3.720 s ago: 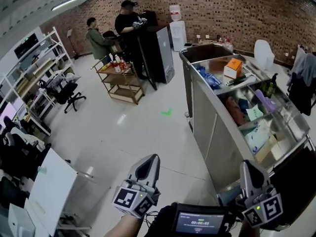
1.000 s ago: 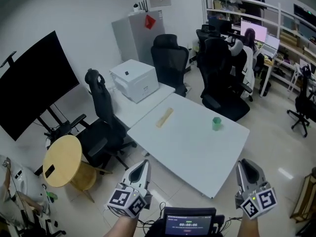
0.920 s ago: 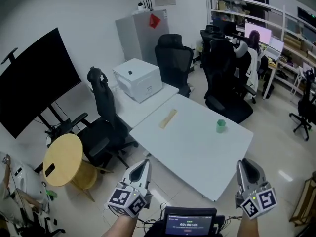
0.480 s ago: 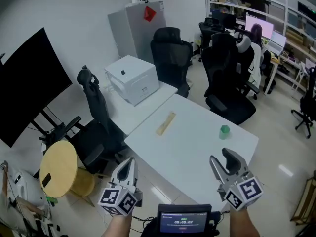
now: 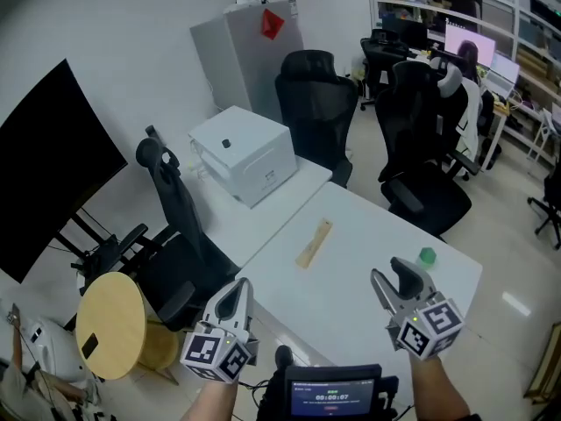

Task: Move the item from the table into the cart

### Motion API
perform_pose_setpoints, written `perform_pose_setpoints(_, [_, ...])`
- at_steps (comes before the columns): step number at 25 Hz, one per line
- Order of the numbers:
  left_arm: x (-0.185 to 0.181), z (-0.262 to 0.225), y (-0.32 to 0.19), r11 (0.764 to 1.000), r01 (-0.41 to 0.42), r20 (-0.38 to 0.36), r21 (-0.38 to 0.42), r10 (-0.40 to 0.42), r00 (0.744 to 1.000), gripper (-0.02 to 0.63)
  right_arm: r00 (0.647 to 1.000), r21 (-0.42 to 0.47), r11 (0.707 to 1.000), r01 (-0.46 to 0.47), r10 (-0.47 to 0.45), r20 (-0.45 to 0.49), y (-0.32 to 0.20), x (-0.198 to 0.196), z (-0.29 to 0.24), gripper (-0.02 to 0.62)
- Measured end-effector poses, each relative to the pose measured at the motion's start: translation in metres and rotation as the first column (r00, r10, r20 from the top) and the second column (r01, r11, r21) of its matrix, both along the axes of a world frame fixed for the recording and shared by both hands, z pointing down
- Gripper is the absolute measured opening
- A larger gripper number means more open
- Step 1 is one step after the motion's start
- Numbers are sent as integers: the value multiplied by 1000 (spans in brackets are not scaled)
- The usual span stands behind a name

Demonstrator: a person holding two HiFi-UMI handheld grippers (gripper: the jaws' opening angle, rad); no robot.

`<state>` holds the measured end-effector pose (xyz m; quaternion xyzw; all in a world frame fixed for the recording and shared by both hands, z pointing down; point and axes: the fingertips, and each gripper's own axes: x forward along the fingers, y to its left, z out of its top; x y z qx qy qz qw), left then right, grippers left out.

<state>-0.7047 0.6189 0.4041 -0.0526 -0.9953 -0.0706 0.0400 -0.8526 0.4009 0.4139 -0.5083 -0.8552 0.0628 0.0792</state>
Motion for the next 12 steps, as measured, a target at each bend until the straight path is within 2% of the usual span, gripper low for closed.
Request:
perform_pose_setpoints(2, [-24,12,45,1000,-24,-6,-4,24,1000,5,999,14,1000,-27,27,-27,45,-19,16,192])
perform_pose_setpoints(3, [-36,20,69,999,-37,-7,3,37,999,5,998,22,999,-40,40,-40,70,-28,23,230])
perform_pose_setpoints(5, [-61,35,115,997,-71,-16,36,71,997,5,995,34,997,-71,73,-64,119,-48,35,233])
perform_pose_setpoints(12, [-149,75,254,965,-235,-61,117,243,968,5,968,121,966,-230,239,-72,249,-116,50,233])
